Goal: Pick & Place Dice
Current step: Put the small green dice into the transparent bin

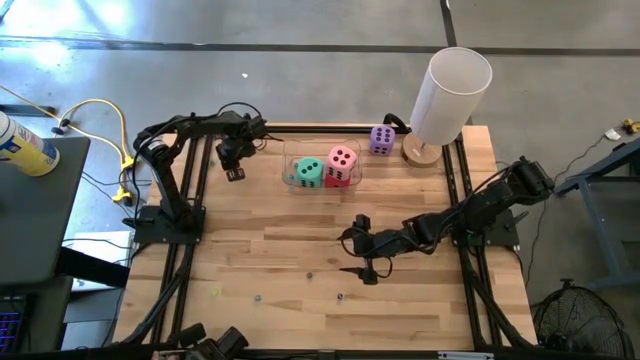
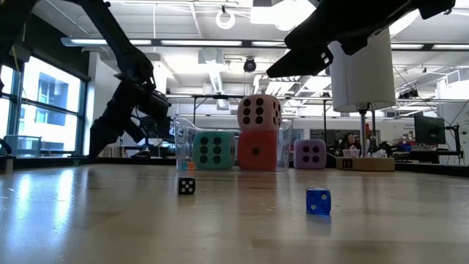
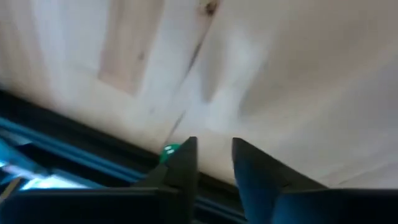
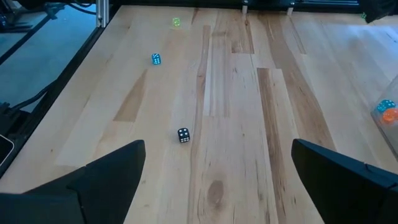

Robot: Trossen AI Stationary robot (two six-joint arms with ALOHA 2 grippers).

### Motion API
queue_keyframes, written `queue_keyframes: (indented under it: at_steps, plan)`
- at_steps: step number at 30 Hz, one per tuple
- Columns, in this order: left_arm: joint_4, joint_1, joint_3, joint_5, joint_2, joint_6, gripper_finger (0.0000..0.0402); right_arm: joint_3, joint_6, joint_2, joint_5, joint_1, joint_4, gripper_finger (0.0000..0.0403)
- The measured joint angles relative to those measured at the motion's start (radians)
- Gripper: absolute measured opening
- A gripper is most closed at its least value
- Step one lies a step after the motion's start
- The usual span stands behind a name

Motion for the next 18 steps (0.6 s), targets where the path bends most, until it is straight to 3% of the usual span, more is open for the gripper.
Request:
queue_keyframes:
  at_steps: [3,8,18]
  plan:
    - [0.0,0.015,0.0,0.038,0.0,-0.019,0.0151,0.0,-0.001,0.0,0.0,0.0,0.0,0.0396]
    - [0.0,0.03,0.0,-0.001,0.0,-0.107,0.0217,0.0,-0.001,0.0,0.0,0.0,-0.001,0.0396]
    - [-0.007,0.033,0.0,-0.023,-0.001,-0.204,0.0236,0.0,0.002,0.0,0.0,0.0,-0.009,0.0396]
